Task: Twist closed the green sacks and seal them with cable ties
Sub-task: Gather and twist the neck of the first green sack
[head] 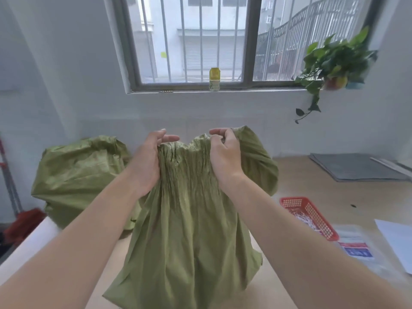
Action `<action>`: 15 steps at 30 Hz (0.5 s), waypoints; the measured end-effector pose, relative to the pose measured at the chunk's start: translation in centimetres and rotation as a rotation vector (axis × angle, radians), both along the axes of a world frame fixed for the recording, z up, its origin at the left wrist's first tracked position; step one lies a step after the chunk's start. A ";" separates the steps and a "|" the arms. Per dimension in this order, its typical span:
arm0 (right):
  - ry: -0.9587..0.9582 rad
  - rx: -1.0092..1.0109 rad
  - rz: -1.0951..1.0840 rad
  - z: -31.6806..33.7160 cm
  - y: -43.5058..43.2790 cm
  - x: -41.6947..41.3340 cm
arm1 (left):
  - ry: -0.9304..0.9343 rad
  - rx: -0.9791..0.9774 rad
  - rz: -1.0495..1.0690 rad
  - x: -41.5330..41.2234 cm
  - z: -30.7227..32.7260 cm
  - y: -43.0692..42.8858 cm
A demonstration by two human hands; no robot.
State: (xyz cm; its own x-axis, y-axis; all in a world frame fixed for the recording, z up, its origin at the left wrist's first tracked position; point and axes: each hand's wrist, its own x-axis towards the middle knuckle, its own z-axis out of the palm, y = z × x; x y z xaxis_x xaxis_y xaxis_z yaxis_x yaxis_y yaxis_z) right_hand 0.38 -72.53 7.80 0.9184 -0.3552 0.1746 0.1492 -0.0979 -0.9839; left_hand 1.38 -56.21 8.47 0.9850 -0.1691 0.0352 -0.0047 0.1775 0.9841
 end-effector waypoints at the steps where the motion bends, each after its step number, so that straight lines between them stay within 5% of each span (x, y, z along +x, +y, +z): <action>1: -0.009 0.001 0.023 -0.2 -1.6 0.0 | -0.008 -0.006 0.026 0.1 -0.3 -1.4; 10: -0.038 0.008 0.104 -2.6 -14.6 0.6 | -0.171 0.023 0.511 0.6 -5.0 -8.5; 15: 0.112 0.052 -0.075 -5.4 -19.5 1.1 | -0.053 0.101 0.679 1.3 -9.9 -9.1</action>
